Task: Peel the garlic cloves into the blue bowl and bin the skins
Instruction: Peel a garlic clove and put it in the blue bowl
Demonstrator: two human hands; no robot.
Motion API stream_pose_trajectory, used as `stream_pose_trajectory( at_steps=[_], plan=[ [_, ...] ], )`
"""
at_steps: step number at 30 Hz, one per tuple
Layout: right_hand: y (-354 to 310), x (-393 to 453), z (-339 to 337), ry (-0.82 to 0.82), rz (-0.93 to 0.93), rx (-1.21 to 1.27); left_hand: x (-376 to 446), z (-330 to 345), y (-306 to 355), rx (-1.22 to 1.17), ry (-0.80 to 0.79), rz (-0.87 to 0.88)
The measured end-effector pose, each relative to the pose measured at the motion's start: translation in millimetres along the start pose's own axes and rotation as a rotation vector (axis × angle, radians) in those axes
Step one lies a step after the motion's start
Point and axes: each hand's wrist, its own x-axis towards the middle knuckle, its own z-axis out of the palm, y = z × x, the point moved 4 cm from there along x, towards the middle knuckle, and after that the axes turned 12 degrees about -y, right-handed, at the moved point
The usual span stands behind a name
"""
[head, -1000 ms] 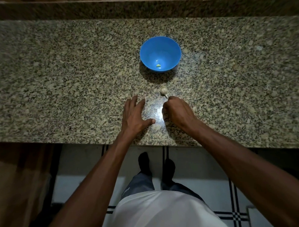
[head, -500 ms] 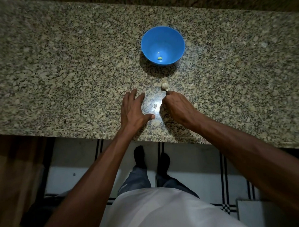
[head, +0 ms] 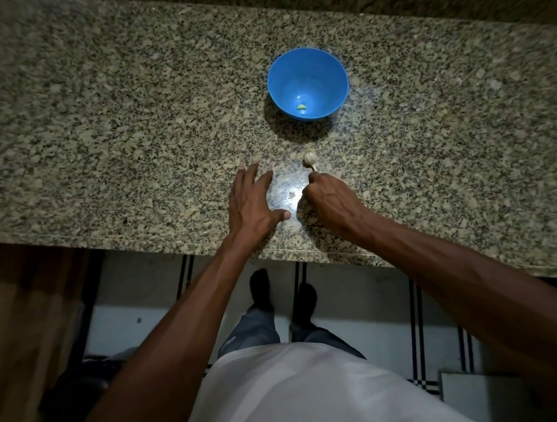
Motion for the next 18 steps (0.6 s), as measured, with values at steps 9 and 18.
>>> stream_pose_trajectory(
  at_steps=[9,18],
  plan=[
    [18,4,3,0.008,0.160,0.442,-1,1,2,-0.026,-0.026,-0.028],
    [17,-18,9,0.098,0.232,1.589,-13,-3,29,-0.982,-0.076,-0.012]
  ],
)
